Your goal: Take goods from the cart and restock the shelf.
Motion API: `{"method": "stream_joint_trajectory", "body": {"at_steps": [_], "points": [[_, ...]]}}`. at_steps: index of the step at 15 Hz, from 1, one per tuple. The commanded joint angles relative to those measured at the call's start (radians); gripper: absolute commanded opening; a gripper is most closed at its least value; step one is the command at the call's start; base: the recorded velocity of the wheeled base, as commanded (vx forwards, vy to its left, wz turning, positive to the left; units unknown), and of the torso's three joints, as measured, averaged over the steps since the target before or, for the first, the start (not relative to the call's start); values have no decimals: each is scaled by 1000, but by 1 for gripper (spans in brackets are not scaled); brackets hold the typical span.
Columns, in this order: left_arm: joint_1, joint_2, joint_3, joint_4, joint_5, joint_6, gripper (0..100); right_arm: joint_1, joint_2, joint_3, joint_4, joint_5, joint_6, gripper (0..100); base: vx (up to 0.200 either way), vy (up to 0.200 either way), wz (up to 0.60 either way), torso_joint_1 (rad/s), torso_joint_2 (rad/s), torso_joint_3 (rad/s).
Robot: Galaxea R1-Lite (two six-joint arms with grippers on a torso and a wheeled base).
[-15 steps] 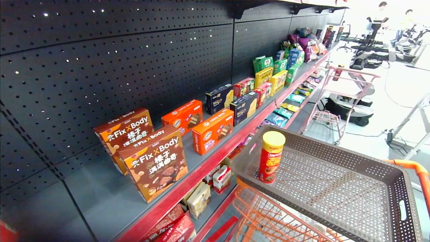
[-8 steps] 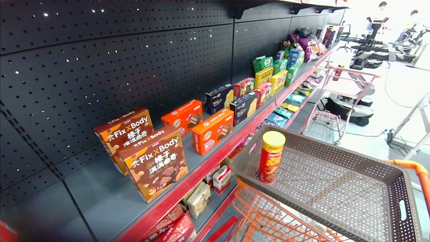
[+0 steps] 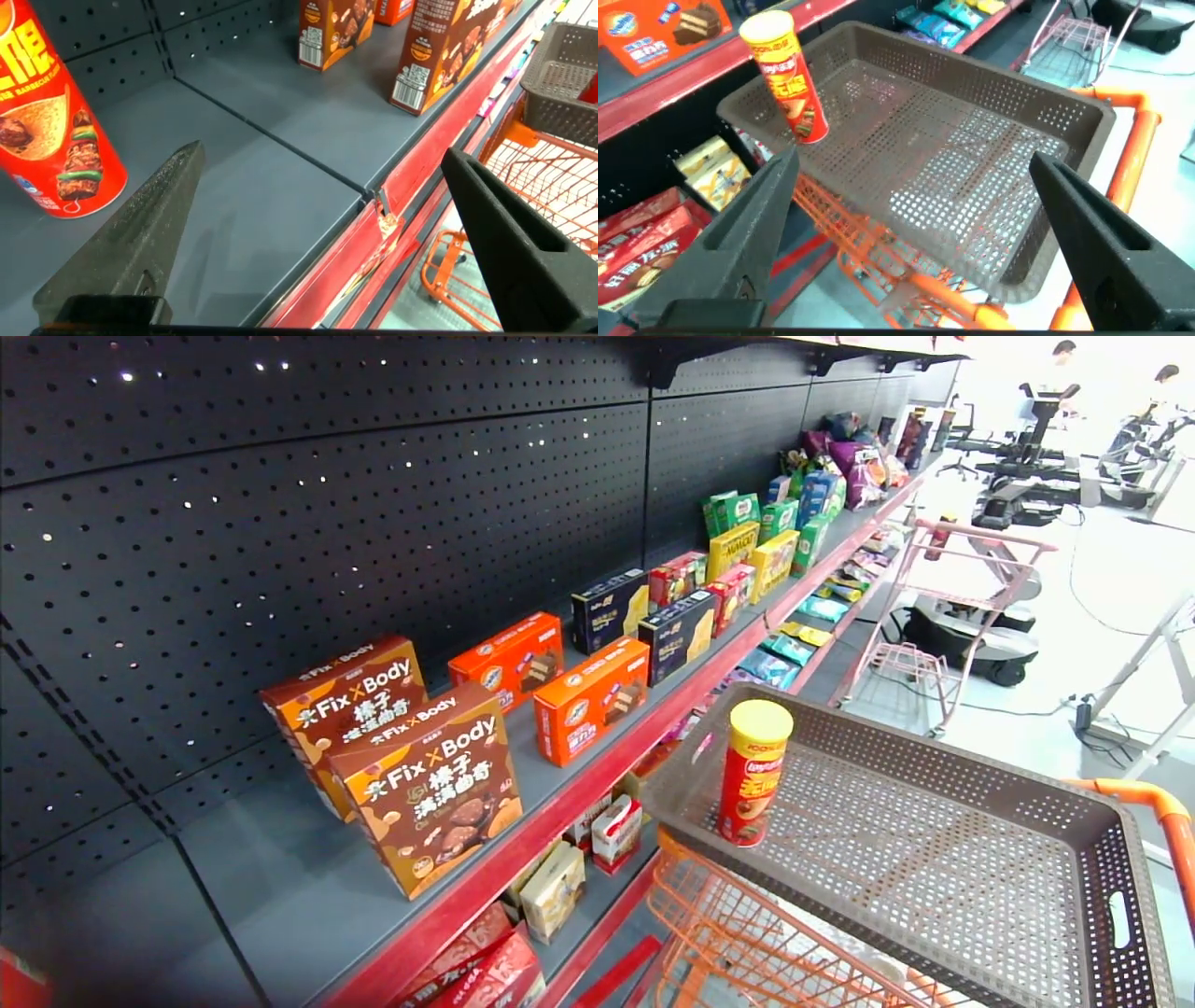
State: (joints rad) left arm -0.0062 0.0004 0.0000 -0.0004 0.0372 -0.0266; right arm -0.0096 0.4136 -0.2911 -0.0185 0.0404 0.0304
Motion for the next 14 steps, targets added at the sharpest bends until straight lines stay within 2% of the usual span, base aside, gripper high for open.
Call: {"method": "stream_joint_trajectory", "body": {"at_steps": [1, 8, 12, 14], "points": [[0, 0, 0, -1, 1, 1, 100, -9, 251, -43, -86, 3, -18, 100, 0, 0, 0, 0, 0, 0], [0, 0, 0, -1, 1, -1, 100, -9, 723, -76, -540, 19, -14, 100, 0, 0, 0, 0, 0, 0], [0, 0, 0, 0, 1, -1, 100, -12, 1057, -82, -867, 70, -21, 100, 0, 0, 0, 0, 0, 0], [0, 0, 0, -1, 1, -1, 100, -21, 1130, -66, -1008, 127, -27, 100, 0, 0, 0, 0, 0, 0]]}}
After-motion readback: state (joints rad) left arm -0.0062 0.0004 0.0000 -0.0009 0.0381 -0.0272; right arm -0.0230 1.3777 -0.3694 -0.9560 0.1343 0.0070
